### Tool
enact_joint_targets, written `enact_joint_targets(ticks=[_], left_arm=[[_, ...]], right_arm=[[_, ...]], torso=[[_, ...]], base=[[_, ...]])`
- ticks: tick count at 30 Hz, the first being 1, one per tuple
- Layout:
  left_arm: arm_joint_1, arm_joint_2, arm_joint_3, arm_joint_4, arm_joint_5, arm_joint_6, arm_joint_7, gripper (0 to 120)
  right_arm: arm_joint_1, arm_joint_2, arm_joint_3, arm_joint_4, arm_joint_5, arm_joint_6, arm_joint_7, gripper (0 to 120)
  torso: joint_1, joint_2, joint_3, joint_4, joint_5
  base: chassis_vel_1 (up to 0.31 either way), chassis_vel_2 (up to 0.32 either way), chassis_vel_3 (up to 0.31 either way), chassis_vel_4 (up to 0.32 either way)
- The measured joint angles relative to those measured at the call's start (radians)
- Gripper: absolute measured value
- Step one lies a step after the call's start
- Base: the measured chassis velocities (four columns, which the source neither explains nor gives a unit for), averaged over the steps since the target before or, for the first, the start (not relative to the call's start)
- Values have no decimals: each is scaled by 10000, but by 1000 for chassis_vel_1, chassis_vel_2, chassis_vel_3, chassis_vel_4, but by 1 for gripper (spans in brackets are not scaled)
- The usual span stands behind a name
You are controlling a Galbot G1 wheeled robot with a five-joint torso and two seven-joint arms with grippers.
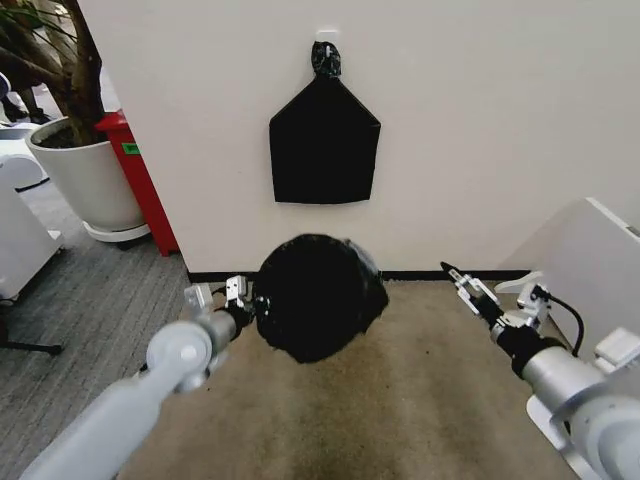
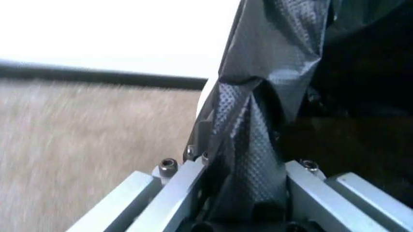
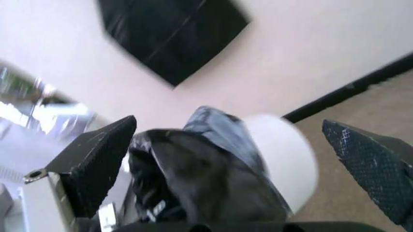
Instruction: Place the garbage bag over the trash bin.
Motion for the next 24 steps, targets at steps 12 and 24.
enact_joint_targets(ticks=[12,24], left_arm=[[218,515,-7,-64,1366,-1425,1716,0],[367,449,-48,-85,1666,-1820,2065,0]], right_arm=[[2549,-2388,-1560,-2269,-27,-1098,-1695,100],[2698,-2301,-1871,-2852,770,-1261,-1234,100]], torso=[[1,0,2,2,1],[0,0,1,-1,-1]], base=[[0,0,0,0],[0,0,0,0]])
